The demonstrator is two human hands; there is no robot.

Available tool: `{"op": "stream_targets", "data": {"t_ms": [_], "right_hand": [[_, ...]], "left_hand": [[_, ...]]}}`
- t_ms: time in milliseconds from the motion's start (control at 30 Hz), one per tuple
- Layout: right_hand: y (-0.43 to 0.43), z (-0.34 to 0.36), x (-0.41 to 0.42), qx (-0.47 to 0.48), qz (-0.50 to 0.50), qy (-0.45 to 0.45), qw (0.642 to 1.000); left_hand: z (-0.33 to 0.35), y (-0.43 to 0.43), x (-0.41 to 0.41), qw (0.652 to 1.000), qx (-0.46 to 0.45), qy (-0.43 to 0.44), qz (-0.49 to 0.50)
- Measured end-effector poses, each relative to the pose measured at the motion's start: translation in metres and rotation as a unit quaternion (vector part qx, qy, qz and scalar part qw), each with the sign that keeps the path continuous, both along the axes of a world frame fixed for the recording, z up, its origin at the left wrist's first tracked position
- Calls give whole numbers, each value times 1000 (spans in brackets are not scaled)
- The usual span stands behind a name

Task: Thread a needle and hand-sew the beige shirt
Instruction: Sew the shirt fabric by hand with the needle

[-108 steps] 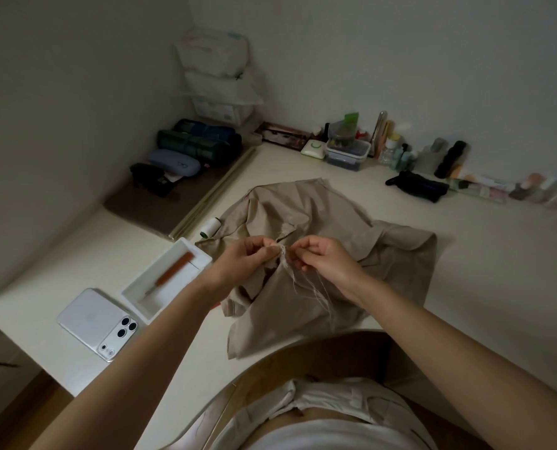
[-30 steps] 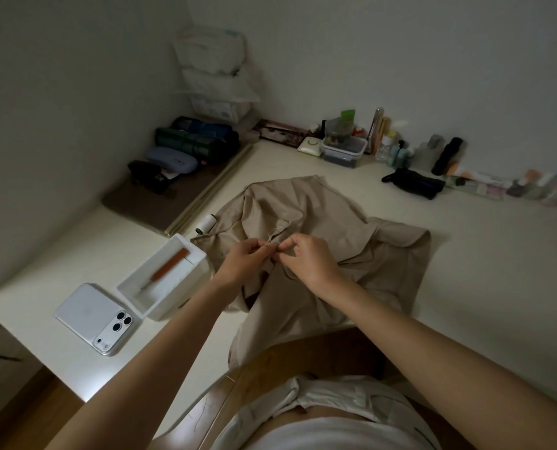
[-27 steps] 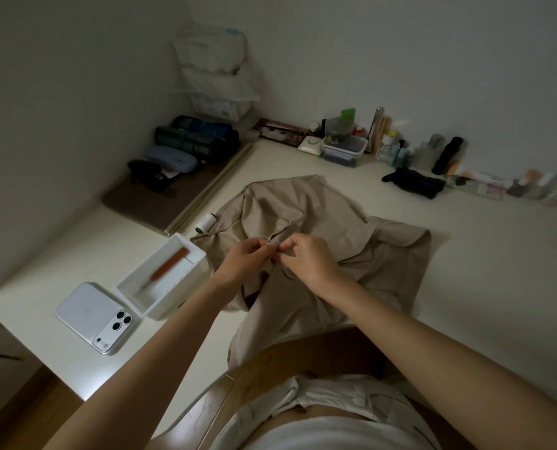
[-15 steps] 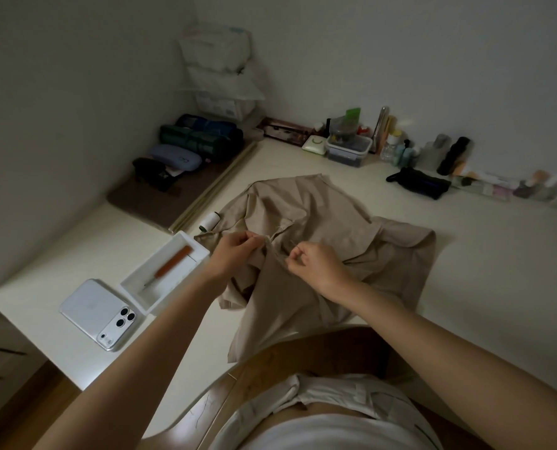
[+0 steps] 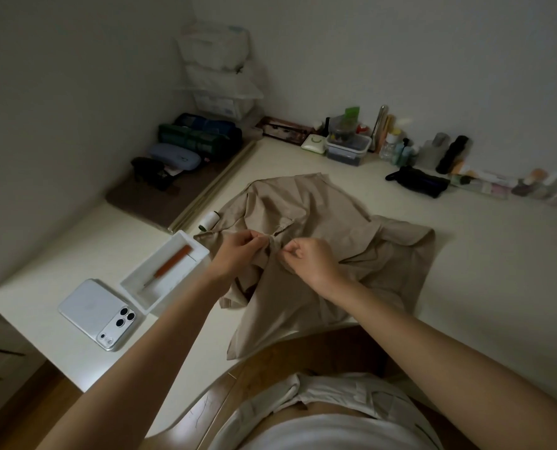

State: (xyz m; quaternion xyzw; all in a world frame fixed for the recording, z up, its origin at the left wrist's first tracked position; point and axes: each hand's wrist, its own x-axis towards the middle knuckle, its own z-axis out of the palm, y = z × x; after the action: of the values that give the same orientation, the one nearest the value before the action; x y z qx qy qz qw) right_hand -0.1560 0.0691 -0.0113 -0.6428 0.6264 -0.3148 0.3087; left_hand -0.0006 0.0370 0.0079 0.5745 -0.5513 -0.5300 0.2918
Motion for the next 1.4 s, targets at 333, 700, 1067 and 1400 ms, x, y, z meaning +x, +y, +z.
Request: {"op": "stream_targets", "data": {"t_ms": [333, 700, 1067, 1400], "right_hand": [[26, -4, -19, 118, 172, 79, 975], [20, 5, -19, 143, 85, -43, 985], [-4, 19, 16, -20, -49, -105, 993], [-5, 11, 5, -66, -19, -21, 997]], "left_hand": [[-8, 3, 9, 996, -41, 15, 76], [-6, 2, 5, 993, -79, 31, 77], [3, 9, -3, 994, -52, 88, 38], [-1, 7, -4, 995, -64, 55, 52]]}}
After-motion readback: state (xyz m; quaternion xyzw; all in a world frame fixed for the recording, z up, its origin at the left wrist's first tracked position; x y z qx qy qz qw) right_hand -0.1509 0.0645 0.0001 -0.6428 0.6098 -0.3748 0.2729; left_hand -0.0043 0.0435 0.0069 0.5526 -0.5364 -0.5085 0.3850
